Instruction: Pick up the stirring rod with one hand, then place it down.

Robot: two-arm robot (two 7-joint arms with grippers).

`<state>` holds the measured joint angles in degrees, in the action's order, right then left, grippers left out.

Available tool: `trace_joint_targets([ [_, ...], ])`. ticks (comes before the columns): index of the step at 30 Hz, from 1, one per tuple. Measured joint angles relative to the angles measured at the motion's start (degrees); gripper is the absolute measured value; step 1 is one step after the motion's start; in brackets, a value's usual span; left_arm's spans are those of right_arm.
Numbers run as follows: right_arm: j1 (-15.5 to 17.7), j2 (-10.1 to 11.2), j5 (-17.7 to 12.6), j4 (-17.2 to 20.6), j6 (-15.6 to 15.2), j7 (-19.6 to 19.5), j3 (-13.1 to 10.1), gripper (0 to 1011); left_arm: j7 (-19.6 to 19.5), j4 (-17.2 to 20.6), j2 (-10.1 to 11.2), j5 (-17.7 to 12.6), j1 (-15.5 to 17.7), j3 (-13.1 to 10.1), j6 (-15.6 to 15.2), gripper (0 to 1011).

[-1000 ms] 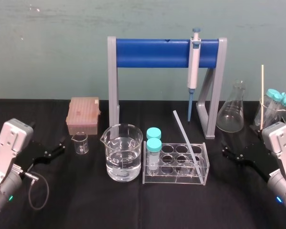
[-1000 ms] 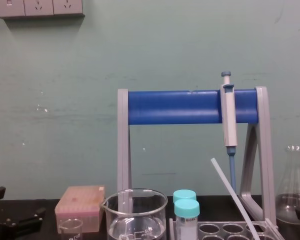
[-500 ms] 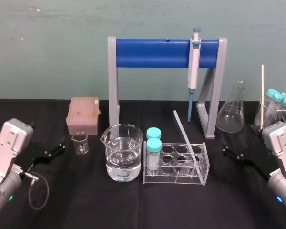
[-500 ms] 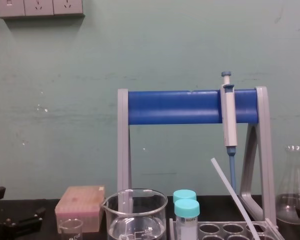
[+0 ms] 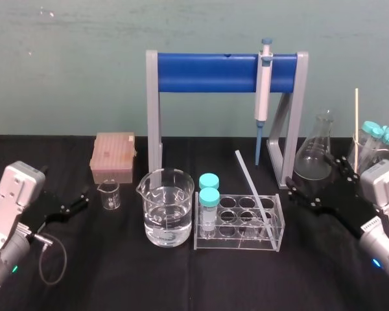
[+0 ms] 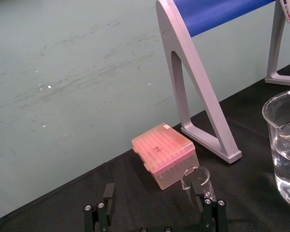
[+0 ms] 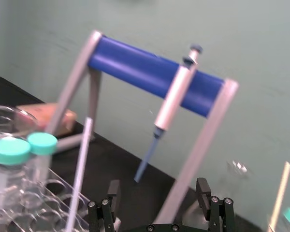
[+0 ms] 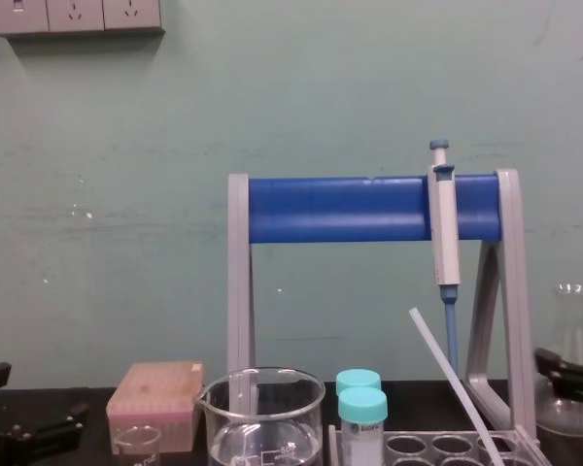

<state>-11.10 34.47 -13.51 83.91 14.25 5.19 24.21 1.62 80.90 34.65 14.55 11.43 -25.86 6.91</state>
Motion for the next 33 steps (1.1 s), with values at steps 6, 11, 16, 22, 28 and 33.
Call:
trace_joint_targets([
  [6,-3.1,-1.6,-0.4,-2.4,1.9,4.0,0.4,1003,0.0,0.0,0.0,0.0,0.0,0.0,0.0,1000],
  [11,-6.3,-3.5,-2.3,-5.8,3.0,8.6,0.8,1003,0.0,0.0,0.0,0.0,0.0,0.0,0.0,1000],
  [16,-9.7,-5.3,-5.4,-9.6,3.7,15.5,1.4,1003,0.0,0.0,0.0,0.0,0.0,0.0,0.0,1000],
  [22,-12.0,-7.3,-8.9,-12.5,2.5,21.3,1.6,1003,0.0,0.0,0.0,0.0,0.0,0.0,0.0,1000],
  [28,-14.0,-9.4,-12.4,-15.9,-1.8,26.1,1.6,1003,0.0,0.0,0.0,0.0,0.0,0.0,0.0,1000],
  [33,-15.9,-11.1,-15.3,-19.4,-7.1,30.6,1.7,1003,0.0,0.0,0.0,0.0,0.0,0.0,0.0,1000],
])
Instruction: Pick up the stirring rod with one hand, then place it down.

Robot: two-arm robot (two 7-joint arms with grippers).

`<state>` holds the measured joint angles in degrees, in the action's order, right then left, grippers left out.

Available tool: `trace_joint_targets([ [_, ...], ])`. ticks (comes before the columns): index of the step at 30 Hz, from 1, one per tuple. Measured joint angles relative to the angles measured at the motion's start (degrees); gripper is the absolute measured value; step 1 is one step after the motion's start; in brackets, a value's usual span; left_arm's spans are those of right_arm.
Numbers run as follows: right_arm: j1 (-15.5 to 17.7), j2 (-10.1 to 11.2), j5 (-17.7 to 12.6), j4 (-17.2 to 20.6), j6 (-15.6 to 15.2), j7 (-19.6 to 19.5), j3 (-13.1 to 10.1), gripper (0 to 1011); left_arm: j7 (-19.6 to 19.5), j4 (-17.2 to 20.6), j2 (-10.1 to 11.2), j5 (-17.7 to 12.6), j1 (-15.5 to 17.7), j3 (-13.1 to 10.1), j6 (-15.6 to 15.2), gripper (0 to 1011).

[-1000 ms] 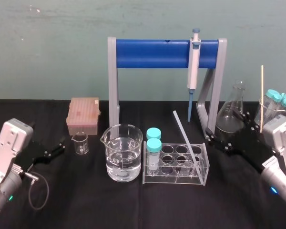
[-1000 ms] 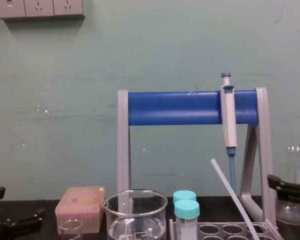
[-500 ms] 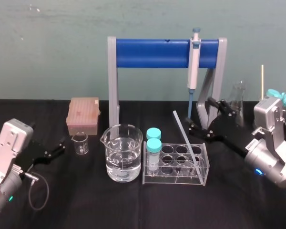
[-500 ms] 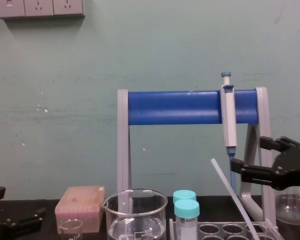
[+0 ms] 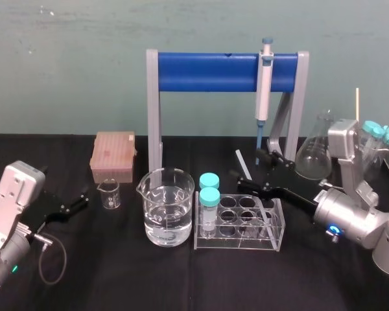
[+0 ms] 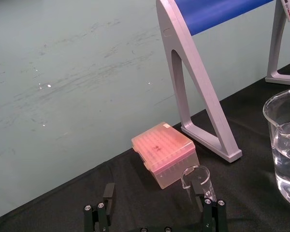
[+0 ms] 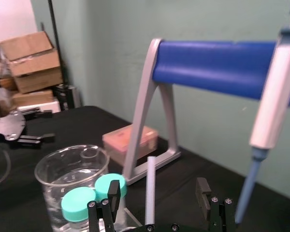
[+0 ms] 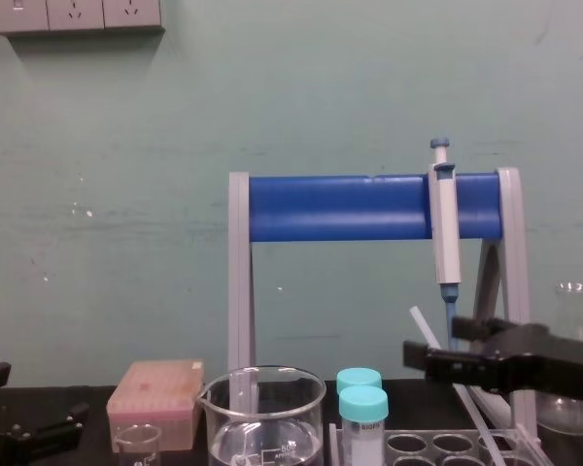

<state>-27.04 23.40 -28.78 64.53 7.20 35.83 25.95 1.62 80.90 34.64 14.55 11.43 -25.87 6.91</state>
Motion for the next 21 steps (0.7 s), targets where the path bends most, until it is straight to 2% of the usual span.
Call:
trace_joint_targets([
  [1,0.0,0.0,0.0,0.0,0.0,0.0,0.0,1003,0.0,0.0,0.0,0.0,0.0,0.0,0.0,1000],
  [3,-0.9,-0.7,-1.1,-1.6,-2.6,2.0,0.2,1003,0.0,0.0,0.0,0.0,0.0,0.0,0.0,1000],
  [7,-1.5,-1.3,-1.9,-2.5,-4.6,3.1,0.4,1003,0.0,0.0,0.0,0.0,0.0,0.0,0.0,1000],
  [21,-1.6,-1.4,-2.0,-2.6,-5.1,3.1,0.6,1003,0.0,0.0,0.0,0.0,0.0,0.0,0.0,1000],
])
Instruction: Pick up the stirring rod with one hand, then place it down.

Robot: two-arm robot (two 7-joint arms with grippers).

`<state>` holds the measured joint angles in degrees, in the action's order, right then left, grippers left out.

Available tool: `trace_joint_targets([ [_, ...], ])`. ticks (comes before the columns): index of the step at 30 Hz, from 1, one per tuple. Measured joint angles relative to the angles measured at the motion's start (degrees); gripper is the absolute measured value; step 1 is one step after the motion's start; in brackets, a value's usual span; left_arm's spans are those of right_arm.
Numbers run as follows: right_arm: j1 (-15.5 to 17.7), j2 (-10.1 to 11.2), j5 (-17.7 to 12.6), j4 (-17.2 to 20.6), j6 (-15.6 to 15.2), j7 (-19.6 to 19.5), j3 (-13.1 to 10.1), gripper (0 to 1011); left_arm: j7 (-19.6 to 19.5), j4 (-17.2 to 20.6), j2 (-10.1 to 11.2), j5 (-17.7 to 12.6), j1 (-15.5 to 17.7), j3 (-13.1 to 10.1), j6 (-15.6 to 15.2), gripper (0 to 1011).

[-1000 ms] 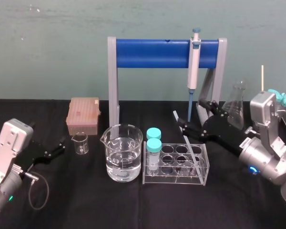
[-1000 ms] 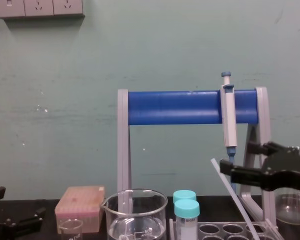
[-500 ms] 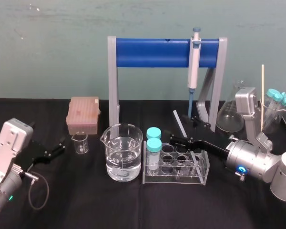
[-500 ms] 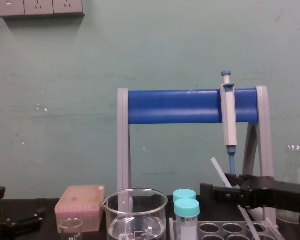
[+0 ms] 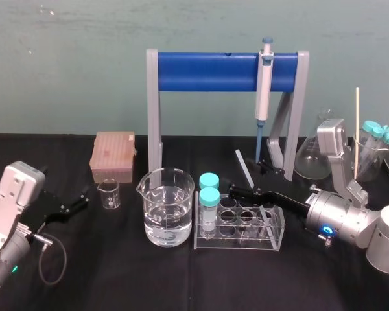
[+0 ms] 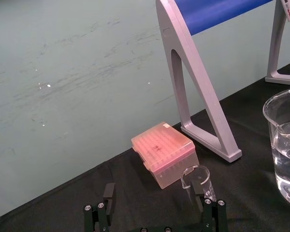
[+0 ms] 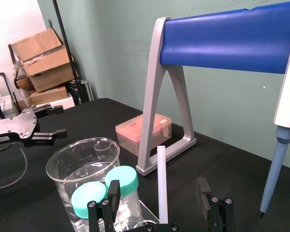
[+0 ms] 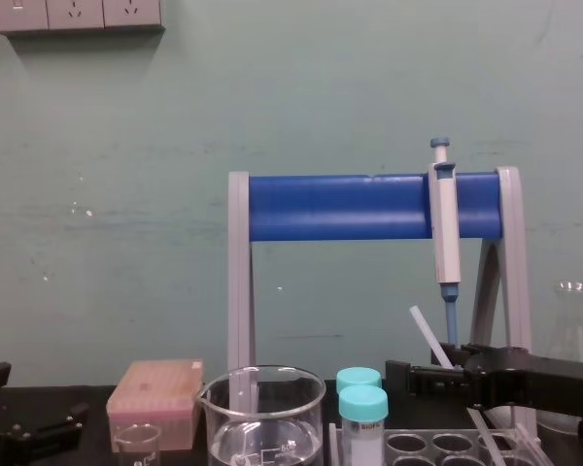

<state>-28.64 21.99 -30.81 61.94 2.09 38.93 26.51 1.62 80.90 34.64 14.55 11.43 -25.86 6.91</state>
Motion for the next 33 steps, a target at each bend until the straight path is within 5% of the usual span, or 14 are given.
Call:
trace_joint_targets([
  [10,0.1,0.0,0.0,0.1,0.2,0.0,-0.1,954,0.0,0.0,0.0,0.0,0.0,0.0,0.0,1000],
  [33,0.1,0.1,0.1,0.1,0.3,-0.1,-0.1,264,0.0,0.0,0.0,0.0,0.0,0.0,0.0,1000],
])
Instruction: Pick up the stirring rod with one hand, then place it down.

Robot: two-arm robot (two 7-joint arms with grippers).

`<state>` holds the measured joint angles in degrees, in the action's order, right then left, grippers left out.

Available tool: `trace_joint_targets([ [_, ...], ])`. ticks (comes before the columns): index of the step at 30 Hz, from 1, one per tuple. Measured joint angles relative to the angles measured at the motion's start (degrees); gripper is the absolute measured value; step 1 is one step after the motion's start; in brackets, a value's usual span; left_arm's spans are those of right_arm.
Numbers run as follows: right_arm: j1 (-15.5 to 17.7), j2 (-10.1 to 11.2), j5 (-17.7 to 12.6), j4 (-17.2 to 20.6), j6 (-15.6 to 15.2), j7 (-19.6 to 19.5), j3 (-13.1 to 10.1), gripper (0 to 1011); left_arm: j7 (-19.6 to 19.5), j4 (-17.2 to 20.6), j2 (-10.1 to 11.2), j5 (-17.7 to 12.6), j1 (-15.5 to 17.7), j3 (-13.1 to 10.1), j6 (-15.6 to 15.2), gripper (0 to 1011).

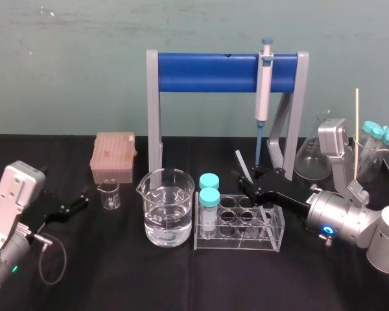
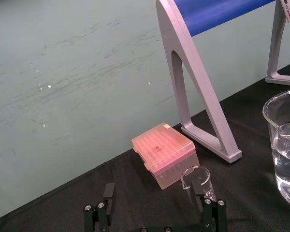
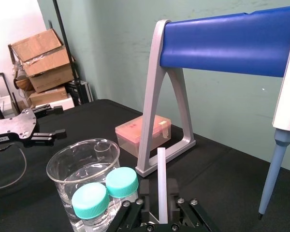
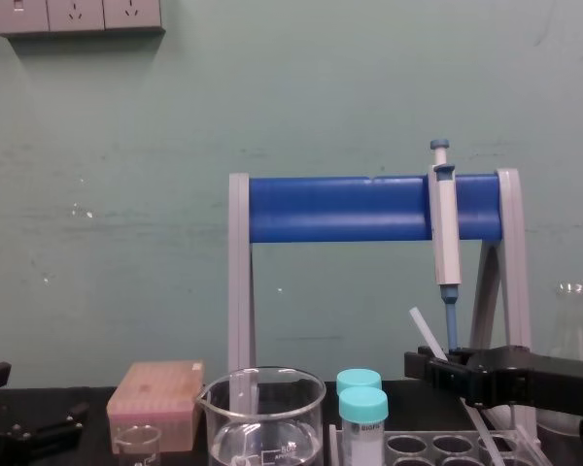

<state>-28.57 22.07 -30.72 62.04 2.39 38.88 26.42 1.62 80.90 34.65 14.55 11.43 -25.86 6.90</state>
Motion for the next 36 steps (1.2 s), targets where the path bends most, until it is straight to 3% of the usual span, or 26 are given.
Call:
trace_joint_targets([
  [7,0.0,0.0,0.0,0.0,0.0,0.0,0.0,72,0.0,0.0,0.0,0.0,0.0,0.0,0.0,1000],
  [23,0.0,0.0,-0.7,0.1,-0.2,0.1,-0.4,72,0.0,0.0,0.0,0.0,0.0,0.0,0.0,1000],
  [36,-0.1,0.3,-2.2,4.3,4.1,-0.1,-2.7,71,0.0,0.0,0.0,0.0,0.0,0.0,0.0,1000],
])
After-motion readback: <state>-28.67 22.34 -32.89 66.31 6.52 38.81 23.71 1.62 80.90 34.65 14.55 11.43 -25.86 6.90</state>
